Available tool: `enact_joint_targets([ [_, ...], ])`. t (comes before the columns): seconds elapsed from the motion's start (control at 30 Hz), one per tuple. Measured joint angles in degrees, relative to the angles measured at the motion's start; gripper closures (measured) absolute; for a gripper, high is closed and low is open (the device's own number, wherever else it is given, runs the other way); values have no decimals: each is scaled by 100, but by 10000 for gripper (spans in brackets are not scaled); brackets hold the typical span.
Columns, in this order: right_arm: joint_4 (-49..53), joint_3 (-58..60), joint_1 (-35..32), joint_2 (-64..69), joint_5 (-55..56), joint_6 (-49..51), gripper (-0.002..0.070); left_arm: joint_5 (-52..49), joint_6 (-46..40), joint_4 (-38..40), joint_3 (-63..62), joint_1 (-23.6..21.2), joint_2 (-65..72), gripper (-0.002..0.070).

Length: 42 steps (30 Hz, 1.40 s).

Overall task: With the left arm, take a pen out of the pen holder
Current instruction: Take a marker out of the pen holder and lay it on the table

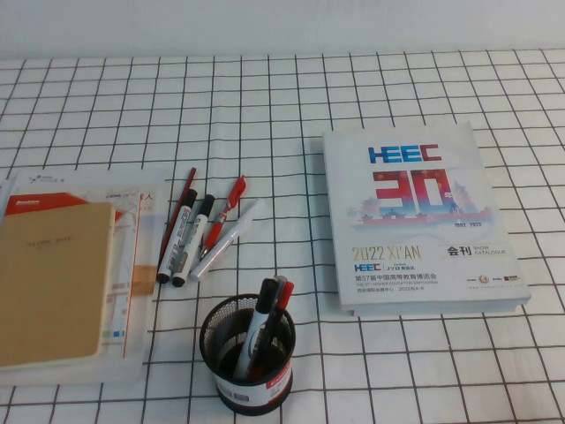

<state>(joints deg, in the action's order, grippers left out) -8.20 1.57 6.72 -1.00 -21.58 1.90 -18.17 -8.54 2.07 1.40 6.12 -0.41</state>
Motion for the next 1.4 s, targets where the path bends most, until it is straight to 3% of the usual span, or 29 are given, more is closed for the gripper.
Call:
enact_joint_targets([
  [0.17, 0, 0, 0, 0, 0, 0, 691, -394, 13, -86, 0, 0, 0, 678],
  [1.4, 0, 0, 0, 0, 0, 0, 691, -394, 42, -122, 0, 0, 0, 678],
])
